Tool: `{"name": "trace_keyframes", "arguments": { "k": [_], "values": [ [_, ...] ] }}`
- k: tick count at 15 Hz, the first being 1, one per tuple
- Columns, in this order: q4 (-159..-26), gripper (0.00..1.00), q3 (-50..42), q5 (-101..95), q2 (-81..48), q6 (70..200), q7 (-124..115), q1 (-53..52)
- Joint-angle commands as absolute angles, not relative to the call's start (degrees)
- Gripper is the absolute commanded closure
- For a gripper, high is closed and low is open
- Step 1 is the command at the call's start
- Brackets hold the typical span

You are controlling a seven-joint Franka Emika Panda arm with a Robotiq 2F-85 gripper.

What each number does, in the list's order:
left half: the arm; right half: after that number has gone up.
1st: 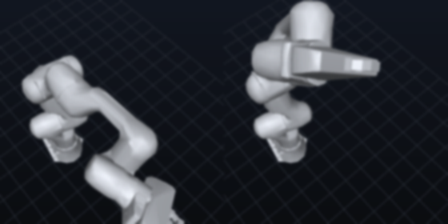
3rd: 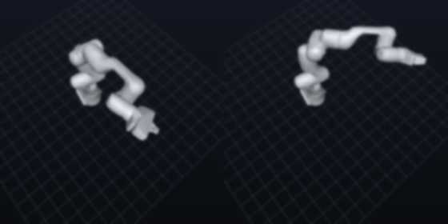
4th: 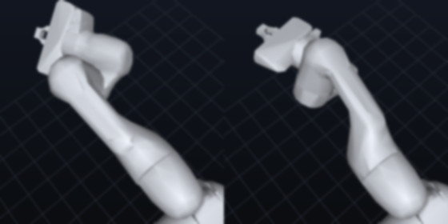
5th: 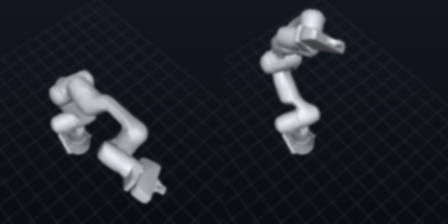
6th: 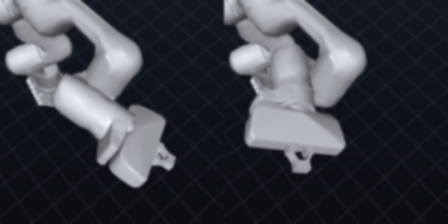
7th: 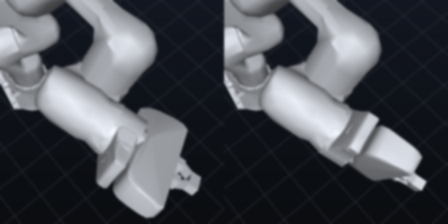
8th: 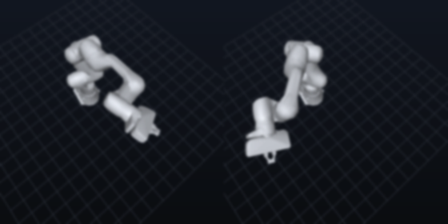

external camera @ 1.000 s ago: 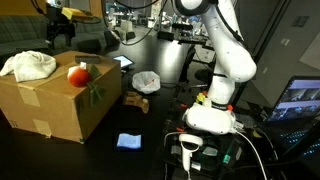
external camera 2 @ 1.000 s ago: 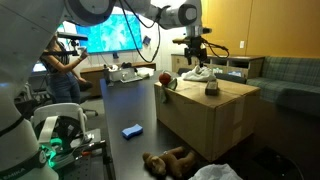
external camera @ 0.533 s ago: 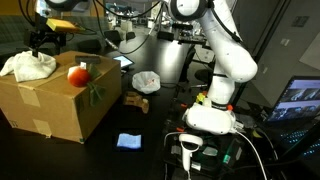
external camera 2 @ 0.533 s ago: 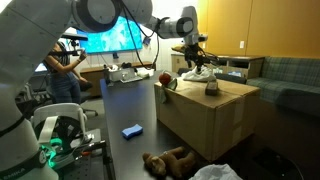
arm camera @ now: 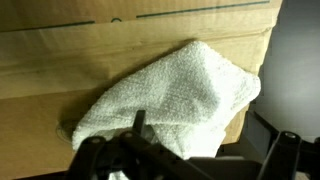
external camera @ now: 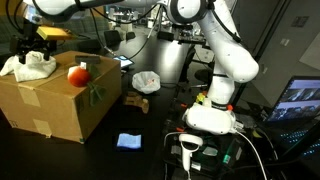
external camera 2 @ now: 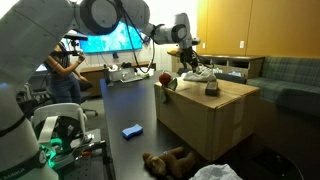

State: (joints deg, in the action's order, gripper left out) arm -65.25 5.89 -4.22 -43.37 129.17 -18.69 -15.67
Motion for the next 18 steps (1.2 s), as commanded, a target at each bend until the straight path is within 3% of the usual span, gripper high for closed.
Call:
{"name": "trace_keyframes", "arguments": {
  "k": [1,10,11,12,18],
  "values": [
    [-65.4,0.00,4.3,-7.0,-44.5,133.2,-20.1,-17.5],
    [-60.9,0.00,-5.3,-10.7,-50.8,135.0,-30.2,-23.1],
    [-61.0,0.23,-6.0,-11.2,-50.6,134.0,-30.5,-23.4],
    [-60.6,0.26,-6.4,-11.4,-50.8,133.3,-30.8,-23.7],
    [-58.8,0.73,-5.7,-11.6,-50.1,125.1,-28.5,-23.2]
  ]
}}
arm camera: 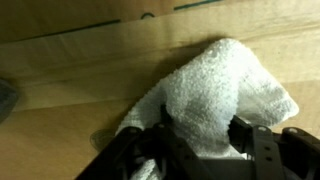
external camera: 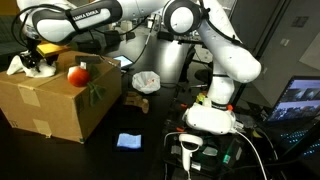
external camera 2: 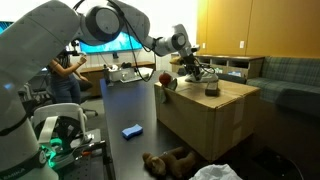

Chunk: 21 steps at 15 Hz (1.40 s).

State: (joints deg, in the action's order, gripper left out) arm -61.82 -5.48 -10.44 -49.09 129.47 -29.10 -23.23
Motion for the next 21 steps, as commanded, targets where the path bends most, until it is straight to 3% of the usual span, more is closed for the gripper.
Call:
{"name": "trace_keyframes", "arguments": {
  "k": [1,3,5,6,15,21],
  "values": [
    [-58.9,0.80,-5.7,-11.0,-49.8,124.0,-27.4,-23.2],
    [-58.5,0.95,-5.7,-11.1,-49.5,122.0,-26.3,-23.2],
    [-58.0,1.00,-5.6,-11.1,-49.4,120.7,-25.3,-23.2],
    [-58.0,0.96,-5.5,-11.1,-49.3,120.2,-24.6,-23.2],
    [-67.1,0.96,-6.8,-15.6,-37.4,122.4,-20.3,-25.7],
    [-78.3,0.96,-6.1,-20.1,-23.9,116.8,-17.6,-26.1]
  ]
}}
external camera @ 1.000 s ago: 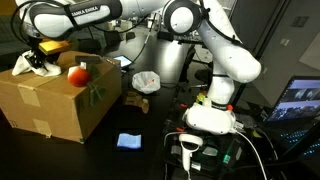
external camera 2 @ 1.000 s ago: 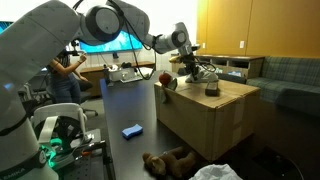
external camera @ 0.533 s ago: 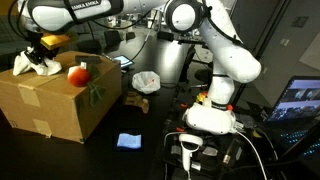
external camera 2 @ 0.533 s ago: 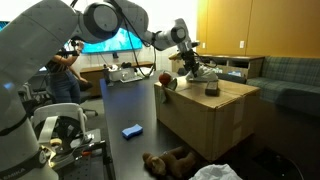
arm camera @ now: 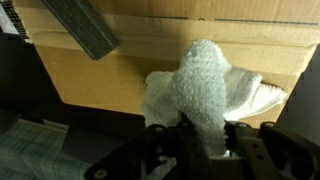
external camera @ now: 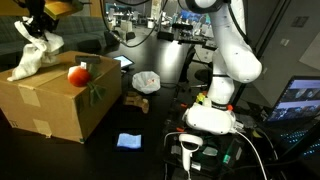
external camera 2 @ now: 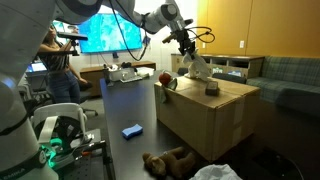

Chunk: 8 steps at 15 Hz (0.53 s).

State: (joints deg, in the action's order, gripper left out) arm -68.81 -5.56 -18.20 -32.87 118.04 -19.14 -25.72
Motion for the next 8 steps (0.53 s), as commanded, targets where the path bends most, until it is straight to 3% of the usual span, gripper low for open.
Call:
{"name": "trace_keyframes", "arguments": {
  "k": [1,5,8],
  "values": [
    [-81.5,0.96,-5.9,-19.8,-20.5,116.8,-16.6,-25.4],
    [-92.2,0.96,-6.3,-19.0,-9.4,118.9,-16.4,-23.7],
    [-99.3,0.96,-1.5,-18.6,-1.0,116.3,-17.2,-17.1]
  ]
}}
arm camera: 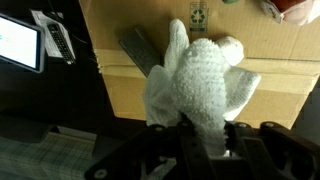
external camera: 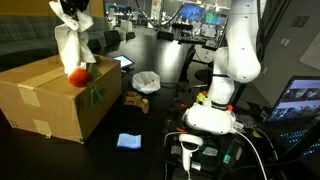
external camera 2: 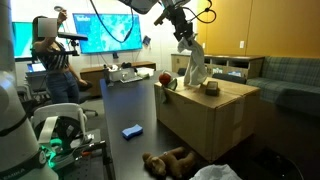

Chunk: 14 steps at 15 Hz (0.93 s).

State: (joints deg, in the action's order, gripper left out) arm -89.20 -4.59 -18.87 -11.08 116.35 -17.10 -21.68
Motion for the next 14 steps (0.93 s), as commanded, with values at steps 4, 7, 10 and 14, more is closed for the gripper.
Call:
{"name": "trace_keyframes", "arguments": {
  "k": [4,7,10,14],
  "values": [
    [-109.5,0.96,0.1,-17.6,10.0,112.4,-19.4,-10.7],
    [-117.2,0.96,0.1,-15.2,17.4,108.6,-17.6,-6.5],
    [-123.5,0.96,-1.3,-9.3,21.9,106.2,-11.5,-4.0],
    [-128.4,0.96,-1.9,-3.8,22.9,104.8,-3.2,-3.1]
  ]
}}
